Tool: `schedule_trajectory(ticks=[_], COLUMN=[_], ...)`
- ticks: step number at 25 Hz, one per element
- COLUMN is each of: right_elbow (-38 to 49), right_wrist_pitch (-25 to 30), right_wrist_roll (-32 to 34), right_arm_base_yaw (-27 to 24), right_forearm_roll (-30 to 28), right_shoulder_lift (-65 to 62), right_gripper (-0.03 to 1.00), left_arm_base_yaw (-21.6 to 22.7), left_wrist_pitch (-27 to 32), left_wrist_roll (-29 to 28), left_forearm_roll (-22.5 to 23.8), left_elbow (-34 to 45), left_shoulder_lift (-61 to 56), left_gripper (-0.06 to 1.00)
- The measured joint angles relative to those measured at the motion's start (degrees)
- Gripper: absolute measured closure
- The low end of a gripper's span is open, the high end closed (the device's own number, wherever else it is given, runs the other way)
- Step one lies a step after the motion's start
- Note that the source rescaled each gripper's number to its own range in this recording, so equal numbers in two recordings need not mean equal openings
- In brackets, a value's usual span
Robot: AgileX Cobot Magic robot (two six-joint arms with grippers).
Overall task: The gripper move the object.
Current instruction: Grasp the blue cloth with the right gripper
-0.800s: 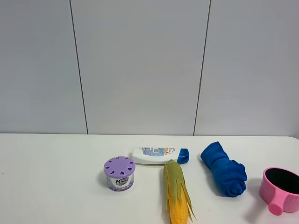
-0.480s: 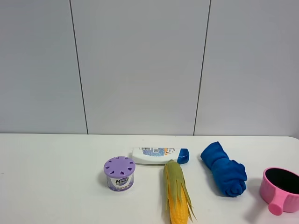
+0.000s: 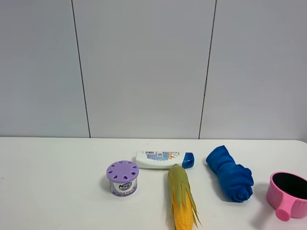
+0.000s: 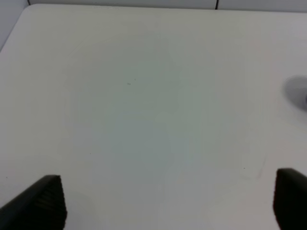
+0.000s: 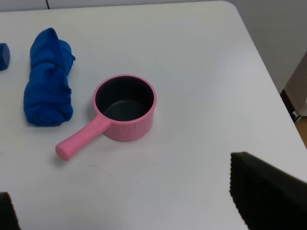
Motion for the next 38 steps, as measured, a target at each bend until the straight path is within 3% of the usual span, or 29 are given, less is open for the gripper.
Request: schedule_trajectory(ticks=[24,29,32,38], right_elbow=[0.00,-0.65,-4.84,-19.62], right_wrist_pitch=[0.00,-0.58,-1.35,-2.70], right_wrist_roll=[0.00,-2.41,-5.66,-11.78], right_arm_base_yaw=[0.00,0.00,0.00,0.00], right_forearm_roll=[0.06,3.81,7.01,7.92], right_shoulder_lift=[0.00,0.51,6.39,28.43], right_gripper=[0.15,0.15,0.15,0.13], left_arm_base_yaw=[0.00,0.00,0.00,0.00], left_wrist_pitch=[0.00,0.00,0.00,0.00], left_wrist_roll=[0.00,0.00,0.00,0.00], left_forearm_roll=[0.00,0.00,0.00,0.00], left_elbow=[0.00,0.00,0.00,0.00], left_shoulder_lift=[0.00,0.00,0.00,0.00], left_gripper=[-0.06,-0.06,-0.06,-0.06])
